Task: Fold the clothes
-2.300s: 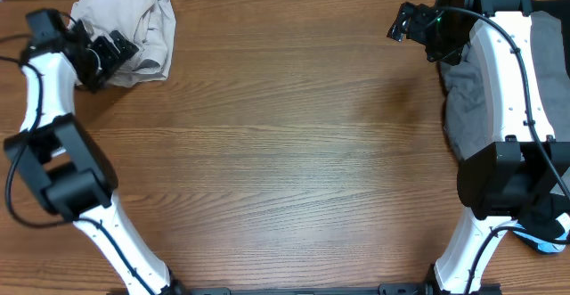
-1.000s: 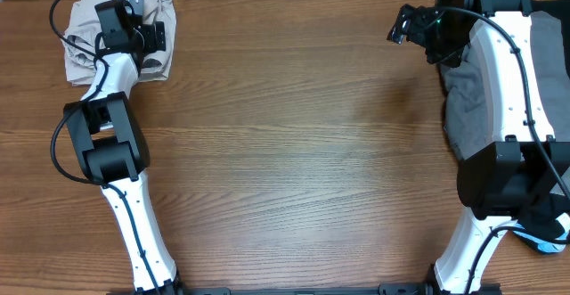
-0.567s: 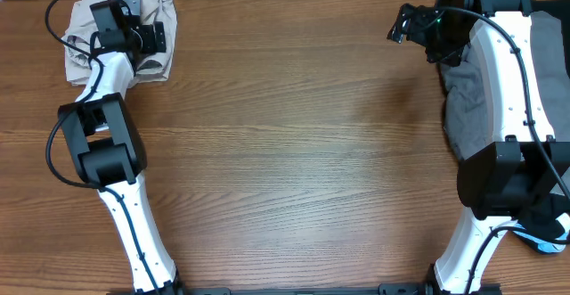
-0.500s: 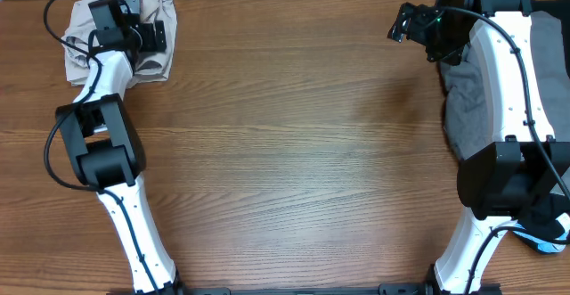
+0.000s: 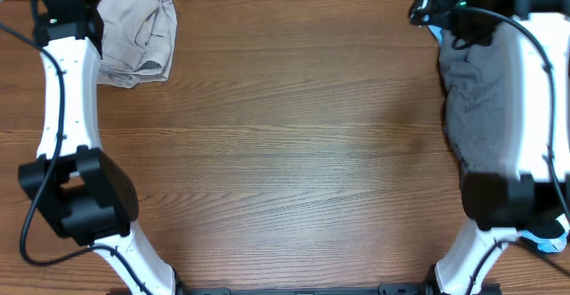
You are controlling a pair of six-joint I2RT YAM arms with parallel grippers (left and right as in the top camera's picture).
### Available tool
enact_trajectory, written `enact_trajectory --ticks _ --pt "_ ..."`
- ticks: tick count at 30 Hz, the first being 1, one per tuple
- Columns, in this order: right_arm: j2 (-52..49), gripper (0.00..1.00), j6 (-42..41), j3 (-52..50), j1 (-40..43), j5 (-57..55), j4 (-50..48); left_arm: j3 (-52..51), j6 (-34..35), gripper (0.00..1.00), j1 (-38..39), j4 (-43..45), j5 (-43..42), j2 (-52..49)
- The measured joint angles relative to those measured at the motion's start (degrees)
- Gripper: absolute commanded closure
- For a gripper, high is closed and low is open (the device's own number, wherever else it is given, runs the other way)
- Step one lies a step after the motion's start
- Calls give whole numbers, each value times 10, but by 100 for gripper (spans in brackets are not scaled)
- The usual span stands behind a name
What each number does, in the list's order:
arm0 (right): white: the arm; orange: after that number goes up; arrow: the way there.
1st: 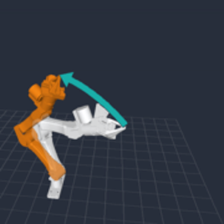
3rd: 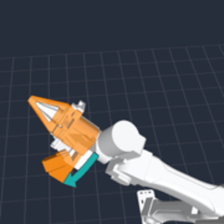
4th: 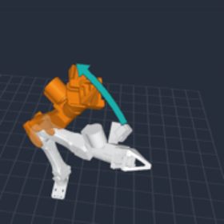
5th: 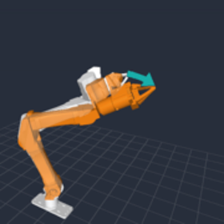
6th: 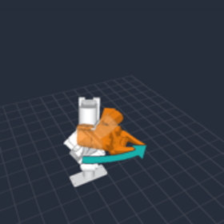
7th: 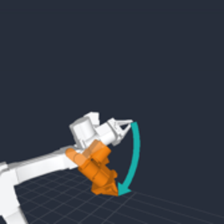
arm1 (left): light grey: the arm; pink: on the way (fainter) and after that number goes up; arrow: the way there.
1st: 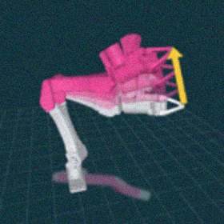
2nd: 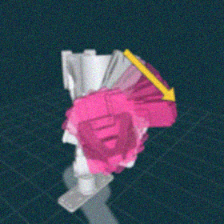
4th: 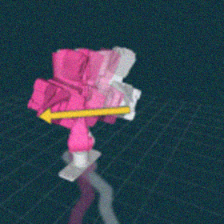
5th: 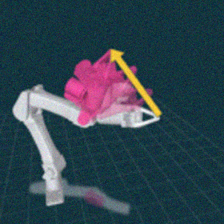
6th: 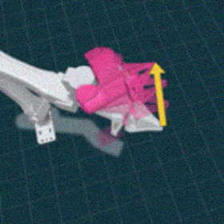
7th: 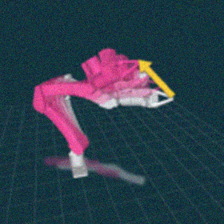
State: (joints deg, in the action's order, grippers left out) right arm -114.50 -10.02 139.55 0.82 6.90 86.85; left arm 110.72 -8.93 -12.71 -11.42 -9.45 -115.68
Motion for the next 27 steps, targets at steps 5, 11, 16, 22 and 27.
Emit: enact_trajectory --ticks 5,11,16,22,27 --pt "109 0 4 35 0 -3 60 2 0 0 0 -14 0 8" --pt "185 0 7 49 0 -3 87 1 0 0 0 -83 0 5" --pt "174 0 7 48 0 -3 88 1 0 0 0 -158 0 5" --pt "162 0 9 45 0 -3 103 1 0 0 0 -234 0 5" --pt "161 0 20 45 0 -3 102 1 0 0 0 -270 0 4"
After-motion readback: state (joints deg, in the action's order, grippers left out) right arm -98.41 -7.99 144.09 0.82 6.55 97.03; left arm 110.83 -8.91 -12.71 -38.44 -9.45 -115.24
